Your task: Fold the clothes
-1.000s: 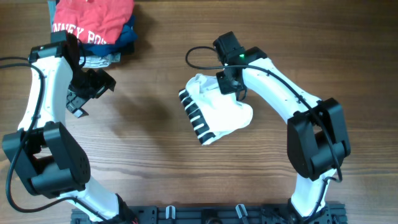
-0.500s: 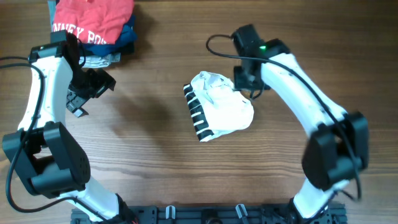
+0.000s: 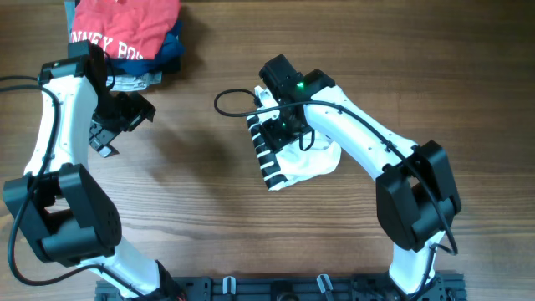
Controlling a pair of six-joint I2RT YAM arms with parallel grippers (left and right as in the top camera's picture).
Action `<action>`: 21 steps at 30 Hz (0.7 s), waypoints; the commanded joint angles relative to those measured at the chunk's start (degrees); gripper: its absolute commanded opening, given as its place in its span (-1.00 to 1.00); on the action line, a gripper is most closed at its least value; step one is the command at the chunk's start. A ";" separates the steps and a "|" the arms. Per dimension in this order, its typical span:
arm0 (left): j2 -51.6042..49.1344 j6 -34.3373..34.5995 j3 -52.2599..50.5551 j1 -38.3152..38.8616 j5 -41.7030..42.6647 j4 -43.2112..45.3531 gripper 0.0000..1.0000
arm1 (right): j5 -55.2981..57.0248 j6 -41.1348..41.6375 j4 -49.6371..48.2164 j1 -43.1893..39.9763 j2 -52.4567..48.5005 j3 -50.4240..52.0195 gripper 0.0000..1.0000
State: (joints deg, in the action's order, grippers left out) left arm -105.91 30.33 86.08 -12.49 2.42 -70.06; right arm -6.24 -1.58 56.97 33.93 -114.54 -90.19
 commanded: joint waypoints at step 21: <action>0.02 -0.04 -0.44 -0.11 -0.61 0.55 1.00 | 21.05 20.87 4.28 -1.25 7.19 1.16 -0.91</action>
State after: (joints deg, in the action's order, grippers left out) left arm -105.91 30.33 86.08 -12.49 2.42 -69.69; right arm 10.11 13.52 59.46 33.65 -111.48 -89.32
